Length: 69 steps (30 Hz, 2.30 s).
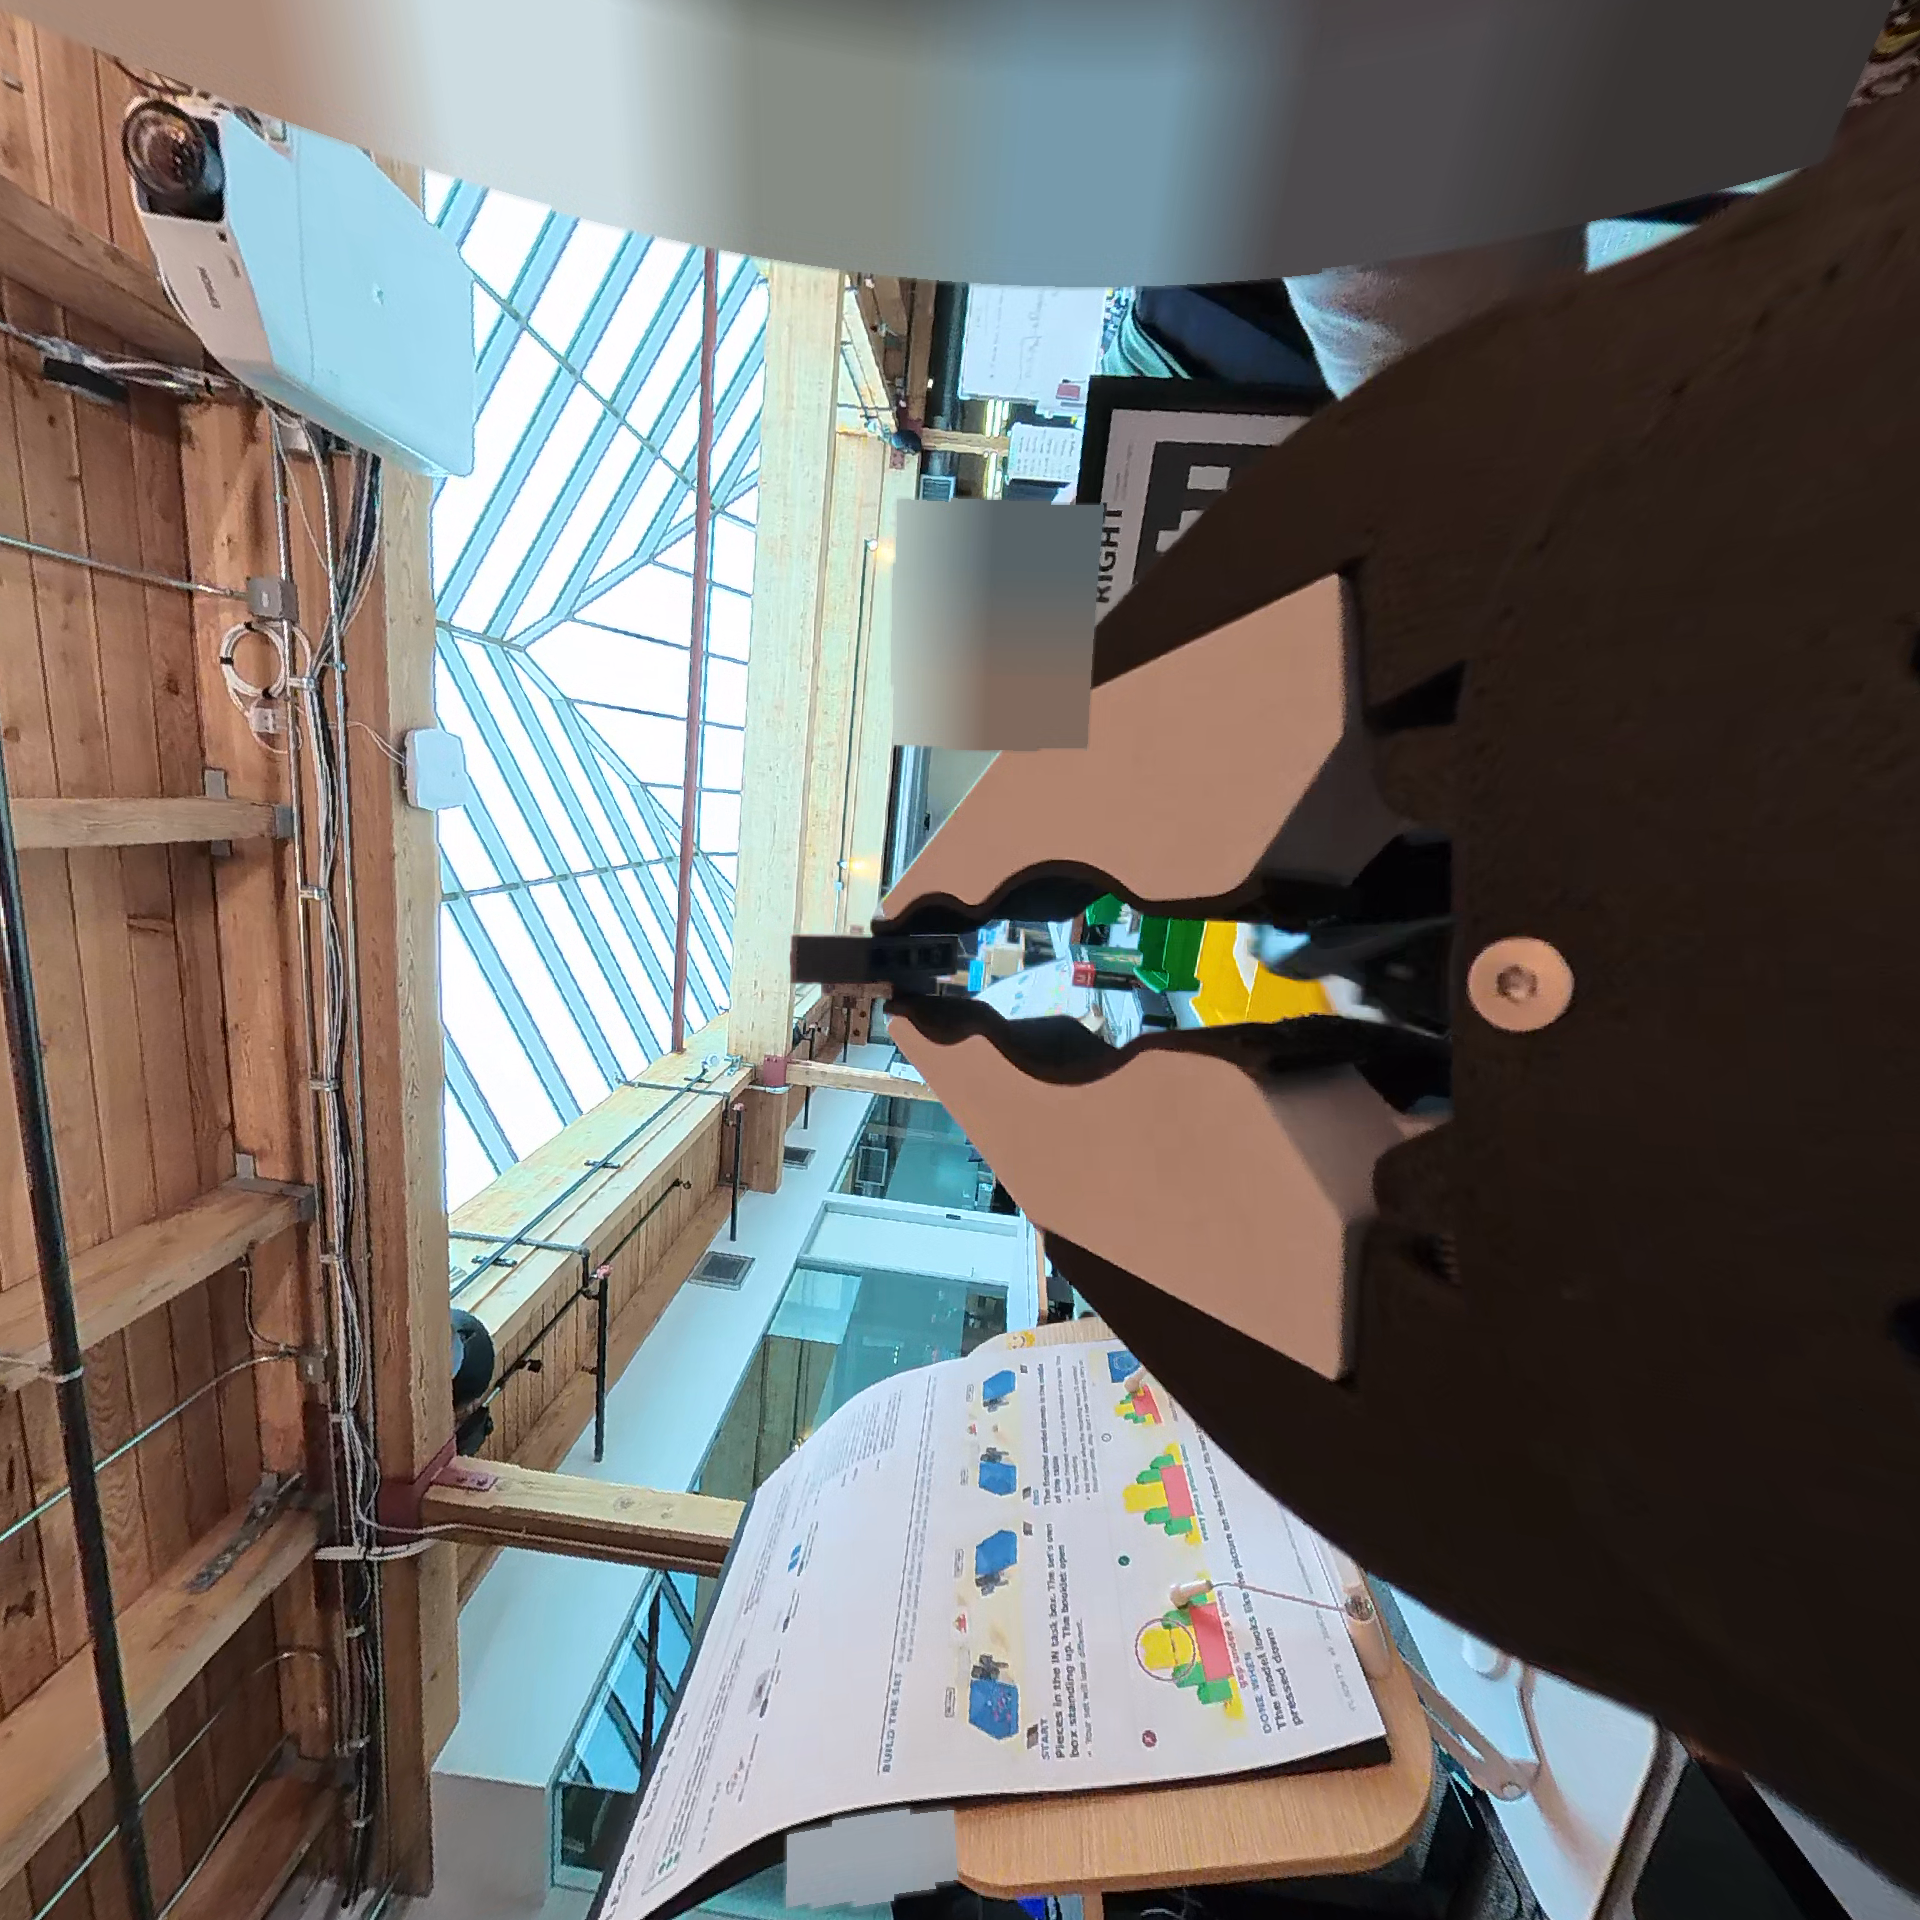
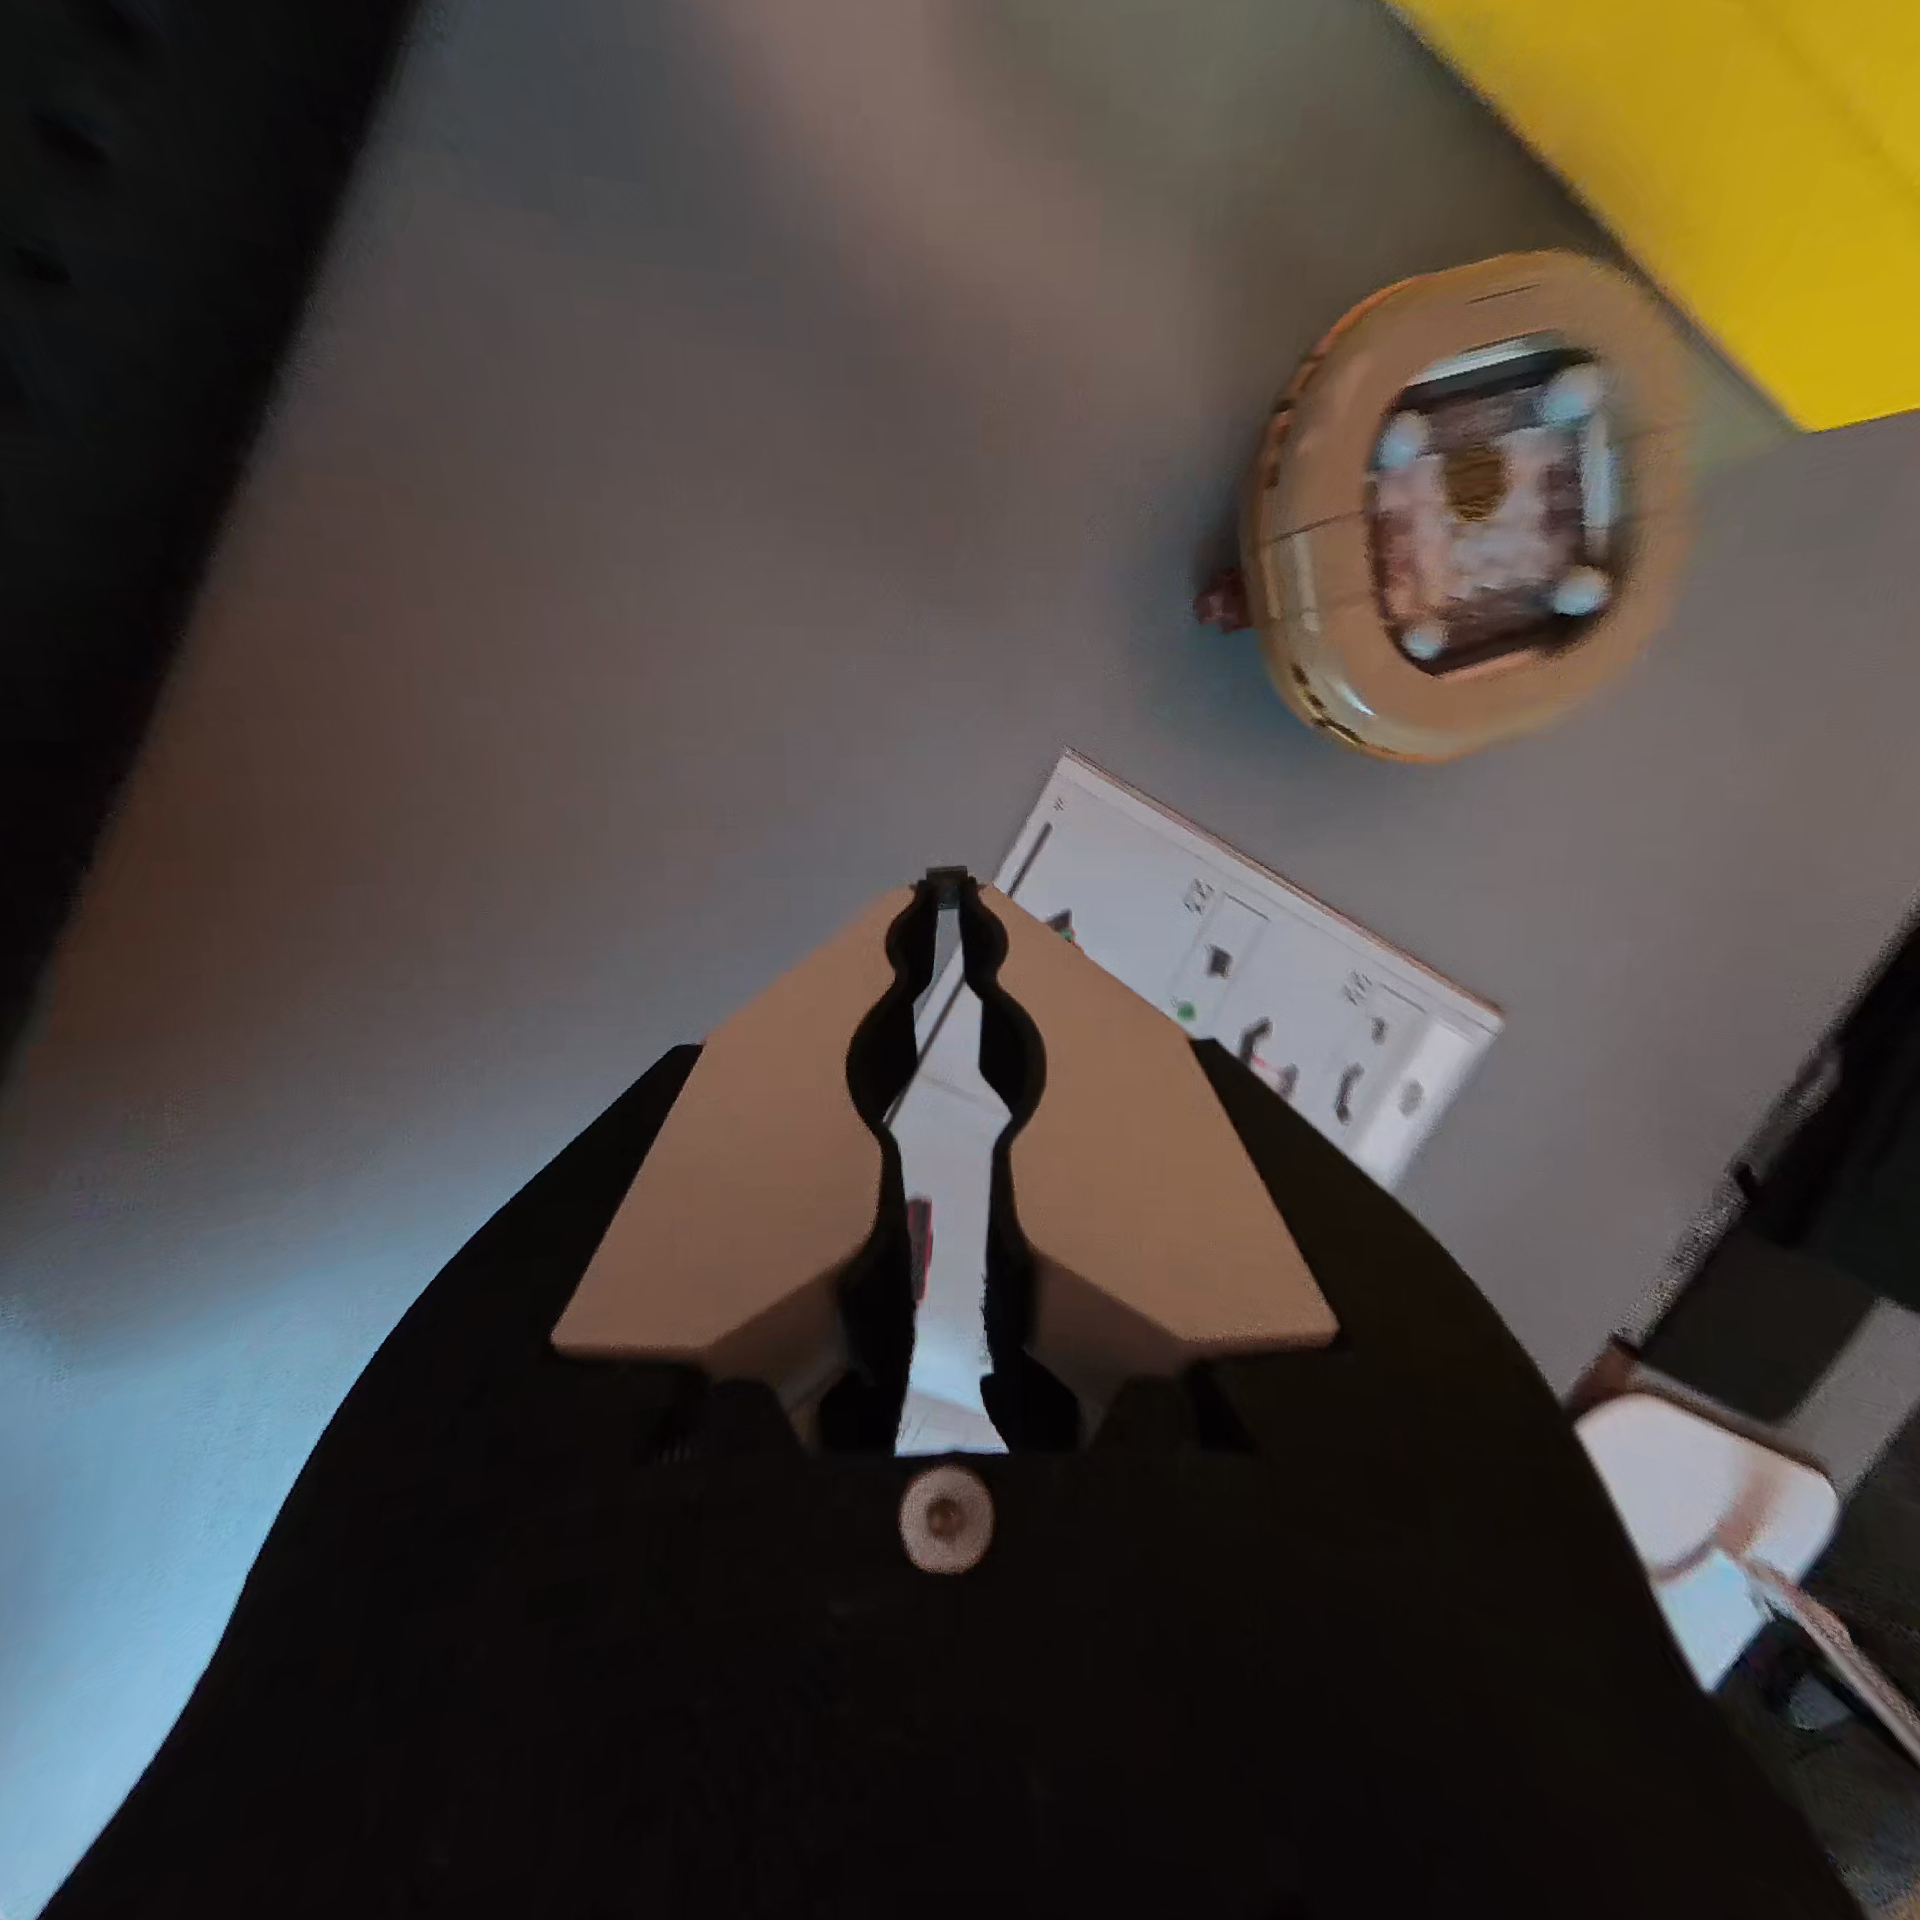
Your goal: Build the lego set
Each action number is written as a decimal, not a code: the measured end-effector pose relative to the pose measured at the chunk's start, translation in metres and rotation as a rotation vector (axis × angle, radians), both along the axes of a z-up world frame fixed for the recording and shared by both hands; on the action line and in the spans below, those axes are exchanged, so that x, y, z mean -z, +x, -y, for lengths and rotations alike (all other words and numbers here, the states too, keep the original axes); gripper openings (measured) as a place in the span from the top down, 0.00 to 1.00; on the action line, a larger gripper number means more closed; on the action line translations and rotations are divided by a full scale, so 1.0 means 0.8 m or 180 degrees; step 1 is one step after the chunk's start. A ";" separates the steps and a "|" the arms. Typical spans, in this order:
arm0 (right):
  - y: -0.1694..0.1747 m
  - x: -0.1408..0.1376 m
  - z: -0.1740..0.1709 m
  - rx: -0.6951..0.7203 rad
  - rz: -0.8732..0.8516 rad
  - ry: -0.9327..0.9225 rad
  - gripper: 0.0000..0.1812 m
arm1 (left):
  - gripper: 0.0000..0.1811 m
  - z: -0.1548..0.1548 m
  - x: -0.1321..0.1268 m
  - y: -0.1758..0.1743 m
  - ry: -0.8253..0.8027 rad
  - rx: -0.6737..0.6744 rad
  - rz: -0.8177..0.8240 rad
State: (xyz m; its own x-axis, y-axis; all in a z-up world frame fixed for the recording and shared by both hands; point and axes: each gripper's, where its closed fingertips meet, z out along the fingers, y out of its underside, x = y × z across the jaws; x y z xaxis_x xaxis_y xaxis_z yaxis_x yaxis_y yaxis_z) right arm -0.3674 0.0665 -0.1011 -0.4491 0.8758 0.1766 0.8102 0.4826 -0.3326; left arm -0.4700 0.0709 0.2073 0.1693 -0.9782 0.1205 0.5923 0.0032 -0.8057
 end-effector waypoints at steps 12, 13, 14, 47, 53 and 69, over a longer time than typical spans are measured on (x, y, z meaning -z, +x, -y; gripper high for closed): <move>0.105 -0.349 -0.052 0.0938 -0.2563 -0.0515 0.98 | 0.95 -0.005 0.015 0.066 0.0117 0.0022 -0.0346; 0.098 -0.370 -0.035 0.0792 -0.2601 -0.0510 0.98 | 0.95 -0.002 0.016 0.074 0.0180 0.0003 -0.0408; 0.089 -0.388 -0.019 0.0665 -0.2607 -0.0511 0.98 | 0.95 0.002 0.016 0.081 0.0257 -0.0007 -0.0459; -0.020 -0.411 0.057 0.0815 -0.1346 -0.0685 0.98 | 0.95 0.070 -0.009 0.138 0.0150 0.0427 -0.0681; -0.019 -0.405 0.055 0.0910 -0.1257 -0.0704 0.98 | 0.95 0.067 -0.003 0.139 0.0029 0.0507 -0.0780; -0.016 -0.387 0.056 0.1165 -0.0899 -0.0744 0.98 | 0.95 0.064 0.013 0.147 -0.0092 0.0428 -0.1123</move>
